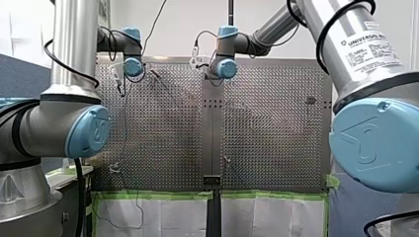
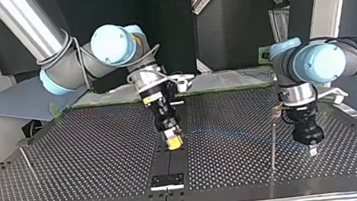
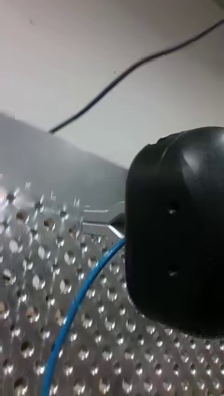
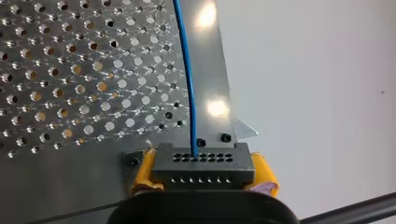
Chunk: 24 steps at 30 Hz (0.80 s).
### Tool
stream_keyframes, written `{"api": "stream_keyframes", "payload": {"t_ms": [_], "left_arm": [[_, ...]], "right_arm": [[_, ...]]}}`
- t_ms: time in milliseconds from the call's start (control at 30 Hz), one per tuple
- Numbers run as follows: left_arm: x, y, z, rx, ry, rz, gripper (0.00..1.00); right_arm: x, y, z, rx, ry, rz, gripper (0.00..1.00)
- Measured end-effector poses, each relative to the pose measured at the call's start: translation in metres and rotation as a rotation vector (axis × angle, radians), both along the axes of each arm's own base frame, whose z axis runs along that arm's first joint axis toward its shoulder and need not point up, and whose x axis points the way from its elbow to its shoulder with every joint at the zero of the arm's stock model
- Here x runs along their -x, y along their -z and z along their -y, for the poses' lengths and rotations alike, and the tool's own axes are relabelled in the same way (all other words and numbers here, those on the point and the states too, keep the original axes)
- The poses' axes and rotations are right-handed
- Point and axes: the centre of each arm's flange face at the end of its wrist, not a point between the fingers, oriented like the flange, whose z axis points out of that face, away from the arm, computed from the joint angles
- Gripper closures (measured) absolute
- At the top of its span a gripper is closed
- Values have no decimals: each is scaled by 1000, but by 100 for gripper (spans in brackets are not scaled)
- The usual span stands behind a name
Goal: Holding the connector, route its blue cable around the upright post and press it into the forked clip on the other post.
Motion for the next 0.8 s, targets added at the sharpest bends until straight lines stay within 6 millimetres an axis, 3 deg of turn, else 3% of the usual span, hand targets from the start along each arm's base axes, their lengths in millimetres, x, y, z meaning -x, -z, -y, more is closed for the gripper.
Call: {"api": "stream_keyframes", "payload": {"t_ms": [400,800], "left_arm": [[-15,19,-7,2,25,-41,100],[-28,33,-2,10,73,-60,100]], "right_arm": [[-9,15,18,-8,8,-7,98],[-18,21,30,-3,14,0,98]]}}
